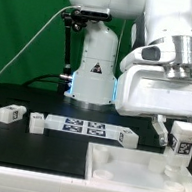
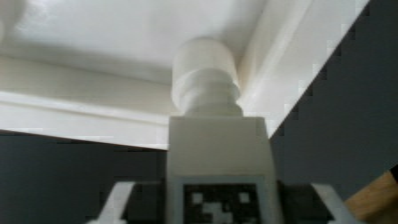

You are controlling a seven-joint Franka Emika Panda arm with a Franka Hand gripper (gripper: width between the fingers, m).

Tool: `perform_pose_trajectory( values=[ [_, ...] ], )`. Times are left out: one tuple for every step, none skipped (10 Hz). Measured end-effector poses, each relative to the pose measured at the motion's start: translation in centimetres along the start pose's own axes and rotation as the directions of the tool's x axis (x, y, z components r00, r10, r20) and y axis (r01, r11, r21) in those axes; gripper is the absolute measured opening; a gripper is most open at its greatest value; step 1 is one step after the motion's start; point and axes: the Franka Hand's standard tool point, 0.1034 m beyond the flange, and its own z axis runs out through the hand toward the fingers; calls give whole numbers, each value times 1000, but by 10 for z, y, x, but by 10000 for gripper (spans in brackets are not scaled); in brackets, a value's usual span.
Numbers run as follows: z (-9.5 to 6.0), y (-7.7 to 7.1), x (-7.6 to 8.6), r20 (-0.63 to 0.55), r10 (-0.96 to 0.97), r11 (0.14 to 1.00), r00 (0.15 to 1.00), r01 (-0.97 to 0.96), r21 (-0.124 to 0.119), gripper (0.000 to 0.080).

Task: Assemble one leg

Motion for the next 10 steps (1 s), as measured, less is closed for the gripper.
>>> perform_pose_trajectory(
  values=[
    [3, 0, 1, -1, 1, 1000, 1000, -1, 1, 287],
    [6, 0, 2, 0, 3, 1000, 1000, -3, 1, 287],
    [11, 0, 1, 1, 4, 1000, 1000, -4, 3, 287],
    [13, 0, 3, -7, 5, 1000, 1000, -5, 1, 287],
    [16, 0, 3, -17, 5, 1000, 1000, -5, -1, 287],
    [18, -1, 2, -19, 5, 1000, 1000, -5, -2, 287],
    [21, 0, -1, -18, 6, 1000, 1000, -7, -3, 287],
    [23, 0, -3, -20, 8, 1000, 1000, -8, -4, 287],
    [25, 1, -5, -29, 8, 1000, 1000, -9, -8, 287],
    [26, 2, -6, -50, 9, 1000, 999, -9, -15, 287]
  ],
)
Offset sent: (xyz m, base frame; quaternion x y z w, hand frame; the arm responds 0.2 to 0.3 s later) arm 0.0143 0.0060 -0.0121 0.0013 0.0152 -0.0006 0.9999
